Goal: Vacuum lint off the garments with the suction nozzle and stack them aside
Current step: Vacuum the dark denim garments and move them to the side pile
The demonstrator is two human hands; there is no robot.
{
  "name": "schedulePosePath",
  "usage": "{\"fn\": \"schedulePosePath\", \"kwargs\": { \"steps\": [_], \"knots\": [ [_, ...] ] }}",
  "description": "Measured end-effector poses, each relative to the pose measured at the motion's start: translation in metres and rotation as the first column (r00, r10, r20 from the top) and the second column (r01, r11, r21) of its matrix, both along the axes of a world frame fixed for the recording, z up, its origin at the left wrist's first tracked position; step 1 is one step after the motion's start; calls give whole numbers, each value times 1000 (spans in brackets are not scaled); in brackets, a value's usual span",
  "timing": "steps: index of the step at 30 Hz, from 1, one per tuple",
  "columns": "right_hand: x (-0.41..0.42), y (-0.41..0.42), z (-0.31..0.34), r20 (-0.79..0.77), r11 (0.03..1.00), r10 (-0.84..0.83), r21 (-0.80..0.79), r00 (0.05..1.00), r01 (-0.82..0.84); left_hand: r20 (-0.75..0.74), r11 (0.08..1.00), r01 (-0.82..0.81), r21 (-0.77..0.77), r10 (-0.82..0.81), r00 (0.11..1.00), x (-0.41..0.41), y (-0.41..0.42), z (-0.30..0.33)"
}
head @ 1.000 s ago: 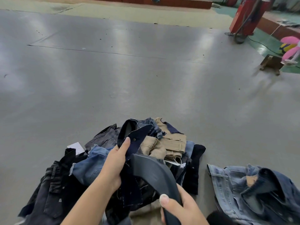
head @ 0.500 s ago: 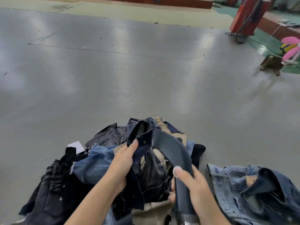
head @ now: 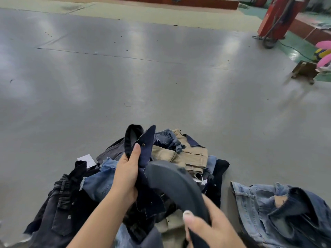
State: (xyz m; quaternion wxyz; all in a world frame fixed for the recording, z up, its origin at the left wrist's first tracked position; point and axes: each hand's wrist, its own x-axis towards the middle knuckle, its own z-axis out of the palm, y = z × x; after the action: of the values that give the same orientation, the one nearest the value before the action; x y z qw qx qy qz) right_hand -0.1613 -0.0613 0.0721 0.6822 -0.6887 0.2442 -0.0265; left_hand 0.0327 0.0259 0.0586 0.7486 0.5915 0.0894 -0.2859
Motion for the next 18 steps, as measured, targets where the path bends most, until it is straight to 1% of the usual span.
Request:
{"fn": "schedulePosePath", "kwargs": {
  "steps": [2, 5, 8, 9, 11, 13, 15, 16, 18],
  "knots": [
    [2, 8, -3, -58, 1000, 14, -25, 998, -15, 29, 999, -37, 15, 36, 999, 1, 1, -3],
    [7, 9, -3, -24, 1000, -9, -10, 1000, 9, 30, 1000, -11, 15, 11, 999, -3, -1, -7],
    [18, -5, 2, -9, 979, -140, 148, 990, 140, 30, 994, 105, 5, -105, 994, -16, -6, -8],
    [23, -13, 2, -4, 967, -194, 169, 981, 192, 37, 990, 140, -2, -139, 990, -21, -8, -8],
    [29, -28, 1, -10, 945, -286, 161, 958, 284, 61, 984, 179, -1, -179, 982, -25, -10, -7],
    [30, -40, 4, 8, 925, -341, 183, 940, 334, 56, 986, 168, -17, -166, 984, -22, -9, -5],
    [27, -41, 10, 19, 919, -345, 208, 938, 334, 39, 992, 127, -25, -126, 991, -15, -6, -5],
    [24, -38, 12, 16, 925, -321, 220, 947, 310, 39, 994, 107, -24, -106, 994, -11, -5, -6],
    [14, -26, 11, 38, 954, -207, 229, 978, 193, 33, 997, 69, -34, -68, 997, -4, -3, -7]
  ]
}}
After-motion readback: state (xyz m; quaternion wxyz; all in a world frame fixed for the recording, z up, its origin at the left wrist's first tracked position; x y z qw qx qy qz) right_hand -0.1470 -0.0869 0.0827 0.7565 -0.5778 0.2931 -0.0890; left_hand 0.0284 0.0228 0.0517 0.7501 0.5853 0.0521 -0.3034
